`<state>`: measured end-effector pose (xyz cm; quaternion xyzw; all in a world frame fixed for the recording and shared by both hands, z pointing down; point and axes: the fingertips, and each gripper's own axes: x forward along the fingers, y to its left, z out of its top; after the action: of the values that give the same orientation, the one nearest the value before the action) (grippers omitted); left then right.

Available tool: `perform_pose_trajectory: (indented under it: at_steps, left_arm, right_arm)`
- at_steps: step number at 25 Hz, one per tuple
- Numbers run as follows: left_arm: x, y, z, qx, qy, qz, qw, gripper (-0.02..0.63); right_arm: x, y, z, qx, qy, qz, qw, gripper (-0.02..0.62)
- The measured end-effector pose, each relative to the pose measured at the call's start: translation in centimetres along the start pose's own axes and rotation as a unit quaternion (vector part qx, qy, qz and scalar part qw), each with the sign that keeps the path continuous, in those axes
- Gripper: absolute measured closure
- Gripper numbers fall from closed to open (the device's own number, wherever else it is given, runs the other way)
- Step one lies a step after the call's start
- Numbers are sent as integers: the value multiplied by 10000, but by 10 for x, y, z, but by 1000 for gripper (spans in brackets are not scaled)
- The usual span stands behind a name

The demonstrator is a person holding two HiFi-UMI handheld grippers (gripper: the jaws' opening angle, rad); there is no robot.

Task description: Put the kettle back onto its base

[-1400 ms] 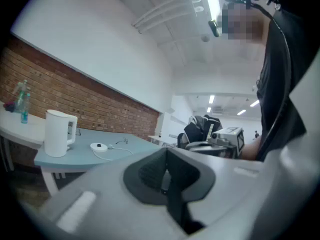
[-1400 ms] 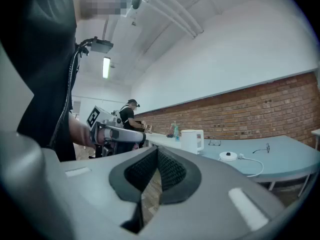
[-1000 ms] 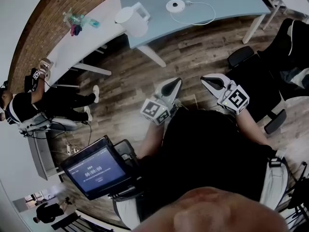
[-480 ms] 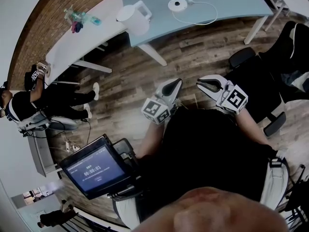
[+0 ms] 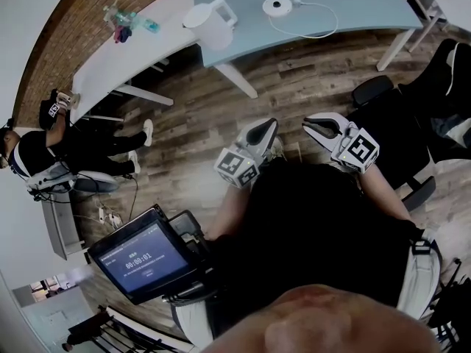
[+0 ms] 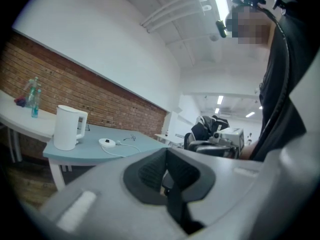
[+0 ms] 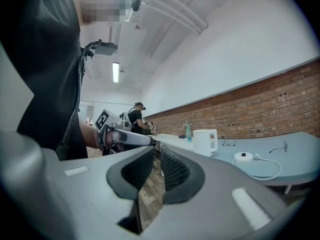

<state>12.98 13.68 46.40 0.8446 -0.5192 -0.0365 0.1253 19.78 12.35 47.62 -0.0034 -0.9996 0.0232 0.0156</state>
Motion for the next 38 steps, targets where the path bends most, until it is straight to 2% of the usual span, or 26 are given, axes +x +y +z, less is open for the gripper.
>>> perform_pose_trajectory:
  at_steps: [7, 23, 30, 38]
  left_arm:
    - [-9, 9, -2, -51, -40, 175, 9998, 603]
    - [-2, 15, 1, 76, -16, -3, 10000, 603]
    - [20, 76, 10, -75, 24, -8, 10000, 603]
    - [35, 110, 22, -142, 51, -120, 9998, 603]
  right_arm:
    - [7, -6, 2, -72, -8, -18, 10000, 548]
    - [9, -11, 4, -101, -55, -195, 9997, 552]
    - [53, -58, -3, -65, 67, -208, 9997, 557]
    - [79, -88, 7, -106, 115, -298, 9994, 557]
